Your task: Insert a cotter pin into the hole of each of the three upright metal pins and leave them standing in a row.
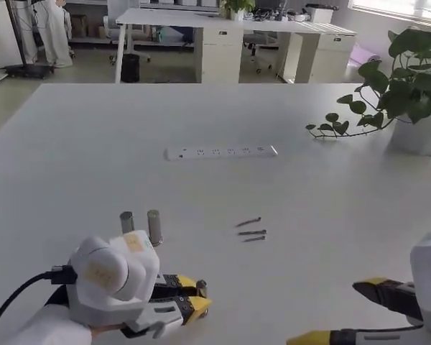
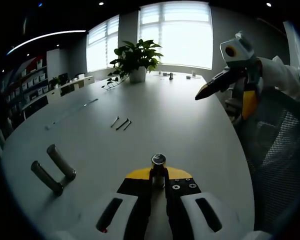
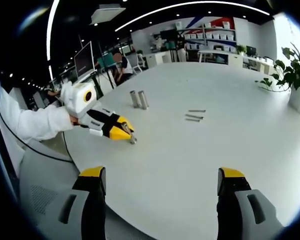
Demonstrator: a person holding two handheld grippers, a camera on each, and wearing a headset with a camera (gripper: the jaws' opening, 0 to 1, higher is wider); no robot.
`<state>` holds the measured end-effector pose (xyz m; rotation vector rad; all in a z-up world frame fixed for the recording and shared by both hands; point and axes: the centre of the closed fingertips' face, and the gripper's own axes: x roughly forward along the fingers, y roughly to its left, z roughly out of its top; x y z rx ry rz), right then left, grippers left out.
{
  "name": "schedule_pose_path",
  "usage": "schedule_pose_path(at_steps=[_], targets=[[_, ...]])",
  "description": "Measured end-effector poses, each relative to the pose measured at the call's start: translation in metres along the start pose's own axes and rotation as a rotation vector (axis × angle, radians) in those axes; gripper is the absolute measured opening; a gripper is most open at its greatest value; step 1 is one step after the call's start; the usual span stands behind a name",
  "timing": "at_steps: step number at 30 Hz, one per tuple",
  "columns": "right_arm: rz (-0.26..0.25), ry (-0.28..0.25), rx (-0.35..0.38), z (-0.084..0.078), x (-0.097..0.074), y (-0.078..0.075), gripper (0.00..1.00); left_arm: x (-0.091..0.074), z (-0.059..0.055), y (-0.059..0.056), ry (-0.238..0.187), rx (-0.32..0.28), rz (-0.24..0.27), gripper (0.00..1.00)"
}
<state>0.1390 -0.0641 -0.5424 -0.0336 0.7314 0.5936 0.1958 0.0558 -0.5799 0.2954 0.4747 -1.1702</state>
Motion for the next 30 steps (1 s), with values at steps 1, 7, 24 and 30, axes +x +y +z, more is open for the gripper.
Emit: schedule_pose_path(at_steps=[1,7,24,30], targets=[[0.002,-0.005,-0.002,0.001,0.0,0.0,0.91,0.0,0.0,0.0,-0.004,-0.011,0.001,0.07],[0.004,0.003,-0.006,0.0,0.0,0.001,0.91,-0.002,0.002,-0.001,-0.022,-0.052,-0.017,0.11],[0.014,-0.025,-0.03,0.012,-0.004,-0.003,0.9,-0.038,0.022,-0.009,-0.124,-0.158,-0.075,0.76],[0.021,-0.036,-0.066,0.022,-0.005,-0.009,0.88,-0.058,0.027,-0.003,-0.15,-0.163,-0.043,0.96]])
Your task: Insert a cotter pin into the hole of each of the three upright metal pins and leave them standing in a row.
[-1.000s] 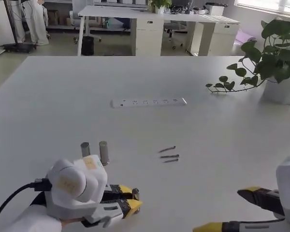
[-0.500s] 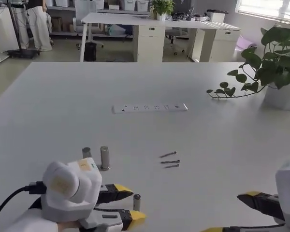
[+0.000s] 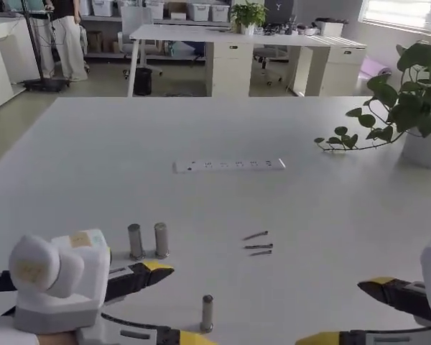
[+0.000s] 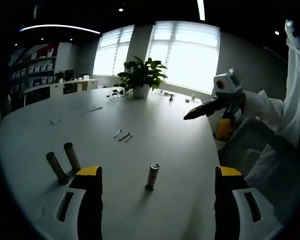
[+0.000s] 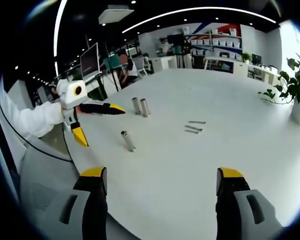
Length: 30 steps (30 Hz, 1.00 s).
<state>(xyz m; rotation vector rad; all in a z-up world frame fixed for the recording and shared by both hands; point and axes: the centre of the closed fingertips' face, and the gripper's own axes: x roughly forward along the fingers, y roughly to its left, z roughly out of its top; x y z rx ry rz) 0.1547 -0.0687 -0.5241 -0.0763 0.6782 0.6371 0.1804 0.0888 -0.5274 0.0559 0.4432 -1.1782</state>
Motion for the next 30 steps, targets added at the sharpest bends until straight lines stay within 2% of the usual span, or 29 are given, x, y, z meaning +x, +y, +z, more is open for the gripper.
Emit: schedule_pose_path(at_steps=[1,7,13,18,21,24,26,30], targets=[[0.003,0.001,-0.006,0.001,0.001,-0.001,0.88,-0.004,0.001,0.001,-0.003,-0.007,0.007,1.0],[0.029,0.024,-0.057,0.006,0.006,-0.006,0.86,-0.025,0.001,0.009,-0.02,-0.051,0.054,0.99],[0.047,0.046,-0.114,0.017,0.009,-0.013,0.85,-0.045,-0.006,0.008,-0.03,-0.092,0.103,0.99],[0.076,0.072,-0.18,0.027,0.016,-0.015,0.84,-0.056,-0.014,0.002,-0.026,-0.112,0.128,0.99],[0.096,0.126,-0.253,0.027,0.024,-0.018,0.83,-0.059,-0.017,0.0,-0.024,-0.123,0.137,0.99],[0.12,0.22,-0.303,0.019,0.034,-0.023,0.81,-0.061,-0.021,-0.003,-0.025,-0.137,0.145,0.99],[0.14,0.244,-0.345,0.018,0.042,-0.025,0.81,-0.062,-0.022,-0.004,-0.027,-0.146,0.148,0.99],[0.182,0.277,-0.365,0.017,0.055,-0.028,0.79,-0.065,-0.022,-0.007,-0.038,-0.159,0.162,0.99]])
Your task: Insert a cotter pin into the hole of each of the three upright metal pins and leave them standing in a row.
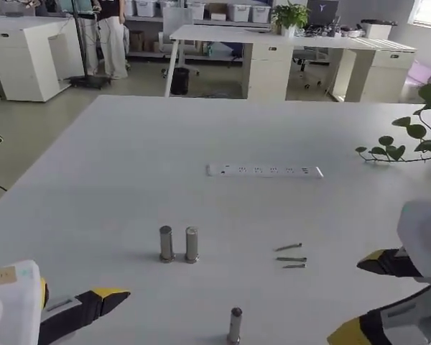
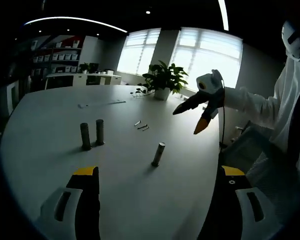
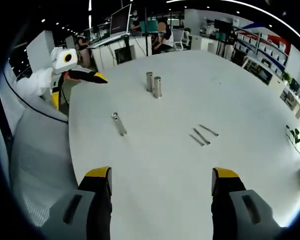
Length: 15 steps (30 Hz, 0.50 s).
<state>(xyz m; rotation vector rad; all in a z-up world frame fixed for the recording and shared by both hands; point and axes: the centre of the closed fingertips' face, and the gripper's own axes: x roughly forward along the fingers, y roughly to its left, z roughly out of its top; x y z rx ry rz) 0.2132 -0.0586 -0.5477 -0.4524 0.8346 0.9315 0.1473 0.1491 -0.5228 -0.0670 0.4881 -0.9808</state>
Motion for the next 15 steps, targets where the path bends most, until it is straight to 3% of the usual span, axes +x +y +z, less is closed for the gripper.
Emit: schedule_pose_path(at_steps=[6,15], targets=[[0.005,0.081,-0.115,0.002,0.014,-0.018,0.75,-0.005,-0.002,-0.003,-0.016,-0.018,0.018,0.99],[0.011,0.178,-0.241,0.004,0.036,-0.037,0.56,-0.013,-0.012,-0.007,-0.011,-0.042,0.048,0.98]])
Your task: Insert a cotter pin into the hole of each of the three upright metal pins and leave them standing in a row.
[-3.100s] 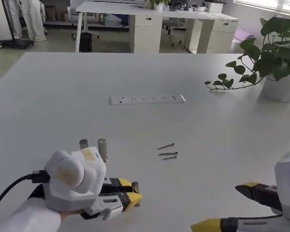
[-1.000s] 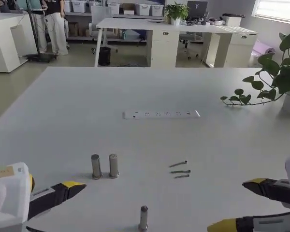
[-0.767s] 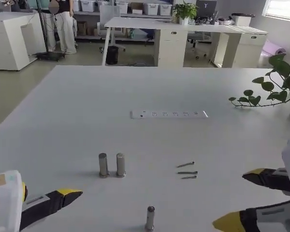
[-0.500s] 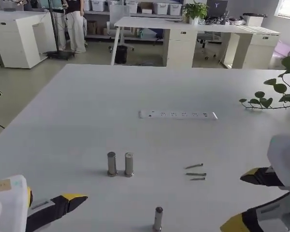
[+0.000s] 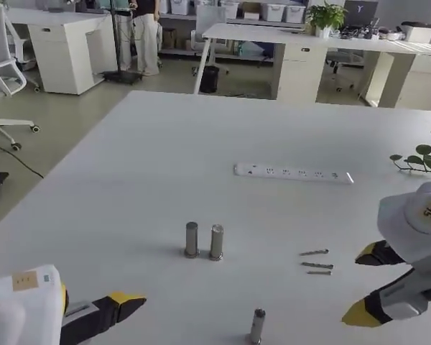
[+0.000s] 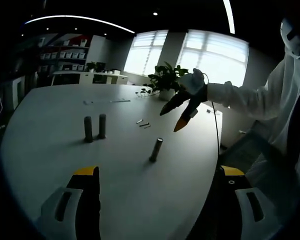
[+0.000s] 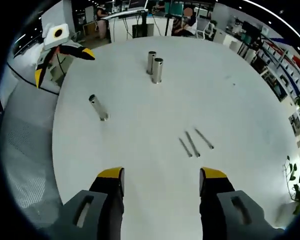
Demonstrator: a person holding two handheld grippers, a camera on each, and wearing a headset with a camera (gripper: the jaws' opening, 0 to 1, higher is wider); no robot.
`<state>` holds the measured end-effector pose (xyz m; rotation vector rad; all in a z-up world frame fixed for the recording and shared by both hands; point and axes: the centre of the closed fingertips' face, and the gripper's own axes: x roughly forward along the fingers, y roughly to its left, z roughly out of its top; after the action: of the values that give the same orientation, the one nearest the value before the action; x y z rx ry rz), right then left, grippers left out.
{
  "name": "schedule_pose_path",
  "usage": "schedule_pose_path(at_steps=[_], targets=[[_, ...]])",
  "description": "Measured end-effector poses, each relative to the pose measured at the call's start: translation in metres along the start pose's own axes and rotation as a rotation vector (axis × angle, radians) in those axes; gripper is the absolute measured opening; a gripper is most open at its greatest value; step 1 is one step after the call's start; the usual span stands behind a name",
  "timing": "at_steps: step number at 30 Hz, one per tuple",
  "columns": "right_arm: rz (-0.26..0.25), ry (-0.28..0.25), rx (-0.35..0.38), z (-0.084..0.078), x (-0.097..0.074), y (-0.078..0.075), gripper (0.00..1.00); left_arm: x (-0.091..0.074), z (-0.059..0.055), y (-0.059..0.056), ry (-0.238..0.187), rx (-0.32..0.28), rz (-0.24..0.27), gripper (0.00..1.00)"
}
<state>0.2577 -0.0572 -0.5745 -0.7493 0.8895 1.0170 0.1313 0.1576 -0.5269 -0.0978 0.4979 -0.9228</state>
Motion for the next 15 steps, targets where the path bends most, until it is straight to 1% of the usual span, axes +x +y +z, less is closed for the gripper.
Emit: schedule_pose_path(at_steps=[2,7,10,11,13,15], targets=[[0.002,0.022,-0.019,-0.002,0.006,-0.003,0.52,-0.002,-0.002,-0.001,0.002,-0.005,0.006,0.98],[0.019,0.038,-0.024,-0.003,0.018,-0.006,0.48,-0.006,-0.005,-0.006,0.003,-0.011,0.014,0.97],[0.0,0.086,-0.068,-0.011,0.026,-0.013,0.45,-0.009,-0.007,-0.01,-0.001,-0.02,0.023,0.96],[-0.003,0.091,-0.066,-0.012,0.028,-0.015,0.44,-0.009,-0.007,-0.01,-0.007,-0.025,0.025,0.96],[-0.005,0.086,-0.062,-0.011,0.031,-0.021,0.39,-0.01,-0.009,-0.01,-0.02,-0.054,0.033,0.96],[0.0,0.056,-0.046,-0.006,0.035,-0.024,0.35,-0.01,-0.013,-0.009,-0.019,-0.07,0.045,0.95]])
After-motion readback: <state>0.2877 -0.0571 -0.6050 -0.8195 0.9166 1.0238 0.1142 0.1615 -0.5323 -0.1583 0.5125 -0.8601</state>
